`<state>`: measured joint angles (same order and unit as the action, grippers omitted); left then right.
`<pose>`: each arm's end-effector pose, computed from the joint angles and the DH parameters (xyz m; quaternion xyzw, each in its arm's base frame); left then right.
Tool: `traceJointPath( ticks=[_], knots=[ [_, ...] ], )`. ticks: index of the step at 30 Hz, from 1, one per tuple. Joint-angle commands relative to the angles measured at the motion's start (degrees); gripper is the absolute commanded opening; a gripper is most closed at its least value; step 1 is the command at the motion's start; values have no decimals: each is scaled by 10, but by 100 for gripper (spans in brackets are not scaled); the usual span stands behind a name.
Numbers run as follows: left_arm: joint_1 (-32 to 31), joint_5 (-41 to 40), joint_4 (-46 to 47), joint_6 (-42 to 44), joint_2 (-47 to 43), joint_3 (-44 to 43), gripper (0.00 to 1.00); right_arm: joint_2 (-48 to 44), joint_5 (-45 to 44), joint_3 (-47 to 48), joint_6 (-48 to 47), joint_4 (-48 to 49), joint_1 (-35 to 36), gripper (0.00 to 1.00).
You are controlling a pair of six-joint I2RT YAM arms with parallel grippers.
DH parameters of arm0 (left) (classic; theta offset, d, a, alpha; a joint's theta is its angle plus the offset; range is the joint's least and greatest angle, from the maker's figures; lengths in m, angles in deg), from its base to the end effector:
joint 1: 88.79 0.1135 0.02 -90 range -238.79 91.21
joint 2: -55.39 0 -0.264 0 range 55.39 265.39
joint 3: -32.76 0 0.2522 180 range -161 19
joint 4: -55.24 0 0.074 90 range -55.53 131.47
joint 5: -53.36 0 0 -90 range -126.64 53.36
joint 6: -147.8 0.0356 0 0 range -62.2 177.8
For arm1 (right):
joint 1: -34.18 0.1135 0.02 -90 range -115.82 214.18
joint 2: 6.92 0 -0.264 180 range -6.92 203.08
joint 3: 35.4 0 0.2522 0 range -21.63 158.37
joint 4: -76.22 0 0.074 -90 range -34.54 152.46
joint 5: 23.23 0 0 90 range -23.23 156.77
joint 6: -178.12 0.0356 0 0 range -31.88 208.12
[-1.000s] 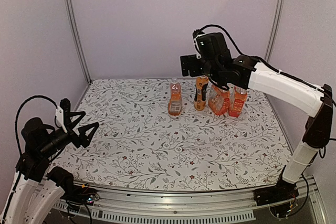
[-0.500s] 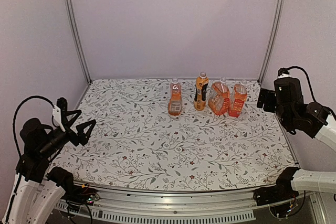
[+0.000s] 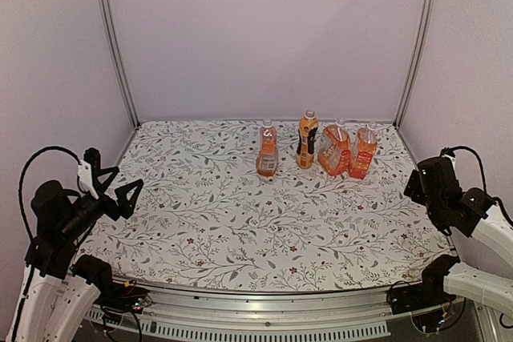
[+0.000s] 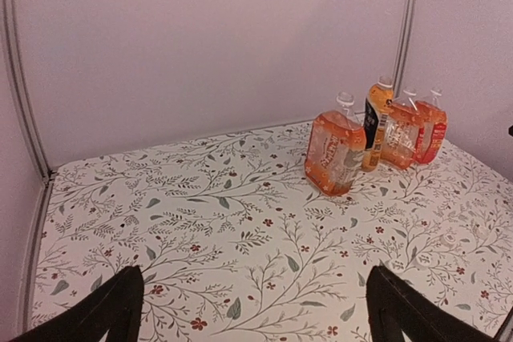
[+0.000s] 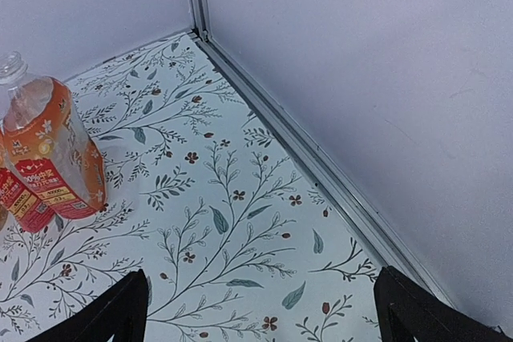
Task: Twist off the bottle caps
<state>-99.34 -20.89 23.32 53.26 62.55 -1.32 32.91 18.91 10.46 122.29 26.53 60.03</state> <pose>0.0875 -0.0261 0.2512 0.1307 0.7245 -0.1880 0.6502 0.1365 0.0368 0.2415 0.2201 0.8265 -0.1430 0.4979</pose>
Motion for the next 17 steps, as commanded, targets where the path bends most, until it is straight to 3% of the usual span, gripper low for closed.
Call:
traceJointPath(
  ticks=[1,6,12,17],
  knots=[
    [12,-8,3,0,5,11,97,-27,19,-42,7,51,-7,99],
    [19,-6,5,-1,14,12,97,-33,26,-56,-14,80,-6,99],
    [32,0,7,-1,24,13,97,6,-40,-44,18,84,-6,99],
    [43,5,8,-2,30,14,97,50,-32,-30,7,110,-7,99]
  ],
)
